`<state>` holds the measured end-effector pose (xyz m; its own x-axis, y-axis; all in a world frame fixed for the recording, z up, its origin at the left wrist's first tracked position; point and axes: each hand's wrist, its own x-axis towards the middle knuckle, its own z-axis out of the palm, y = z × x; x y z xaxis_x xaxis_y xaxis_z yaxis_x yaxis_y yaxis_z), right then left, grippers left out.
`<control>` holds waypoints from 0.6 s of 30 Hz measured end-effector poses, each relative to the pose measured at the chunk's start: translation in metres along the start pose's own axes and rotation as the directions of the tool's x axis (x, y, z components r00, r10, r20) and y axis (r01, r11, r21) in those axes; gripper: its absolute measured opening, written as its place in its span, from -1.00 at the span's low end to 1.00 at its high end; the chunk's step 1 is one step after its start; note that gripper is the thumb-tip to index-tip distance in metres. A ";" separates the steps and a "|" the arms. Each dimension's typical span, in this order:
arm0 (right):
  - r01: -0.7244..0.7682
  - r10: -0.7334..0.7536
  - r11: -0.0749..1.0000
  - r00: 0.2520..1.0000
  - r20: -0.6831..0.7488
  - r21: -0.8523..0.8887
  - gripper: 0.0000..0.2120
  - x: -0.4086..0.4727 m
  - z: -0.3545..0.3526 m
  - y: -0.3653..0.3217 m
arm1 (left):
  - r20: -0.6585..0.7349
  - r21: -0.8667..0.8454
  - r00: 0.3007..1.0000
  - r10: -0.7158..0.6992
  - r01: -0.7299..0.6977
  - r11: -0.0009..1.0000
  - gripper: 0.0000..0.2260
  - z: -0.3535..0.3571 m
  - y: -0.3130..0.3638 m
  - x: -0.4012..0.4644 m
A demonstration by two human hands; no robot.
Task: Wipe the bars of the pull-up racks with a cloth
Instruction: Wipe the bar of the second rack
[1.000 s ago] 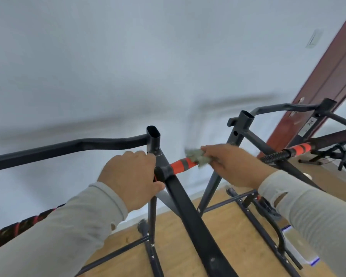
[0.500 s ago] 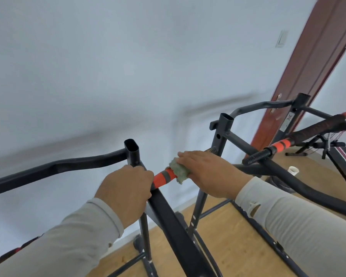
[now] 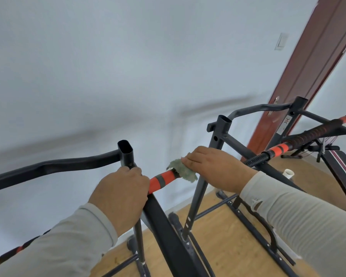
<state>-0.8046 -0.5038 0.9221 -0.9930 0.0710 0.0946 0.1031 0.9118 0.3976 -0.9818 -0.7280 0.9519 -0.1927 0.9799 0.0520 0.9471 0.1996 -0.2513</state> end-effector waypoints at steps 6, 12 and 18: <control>-0.272 0.284 0.956 0.951 0.122 -0.108 -0.64 -0.022 0.000 0.052 | -0.010 -0.001 1.000 0.006 -0.006 1.000 -0.76 0.005 0.000 0.001; -0.582 0.547 0.793 0.810 0.213 0.178 -0.89 -0.026 -0.001 0.035 | 0.002 -0.016 1.000 0.007 -0.007 1.000 -0.74 0.005 -0.001 0.002; -0.273 0.295 0.913 0.955 -0.028 0.303 -0.69 0.005 -0.010 -0.030 | 0.007 -0.078 1.000 -0.002 0.003 0.997 -0.81 -0.002 -0.002 0.002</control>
<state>-0.8117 -0.5349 0.9200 -0.9163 0.3254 0.2336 0.3478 0.9356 0.0608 -0.9838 -0.7262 0.9546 -0.1969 0.9794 0.0458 0.9637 0.2019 -0.1749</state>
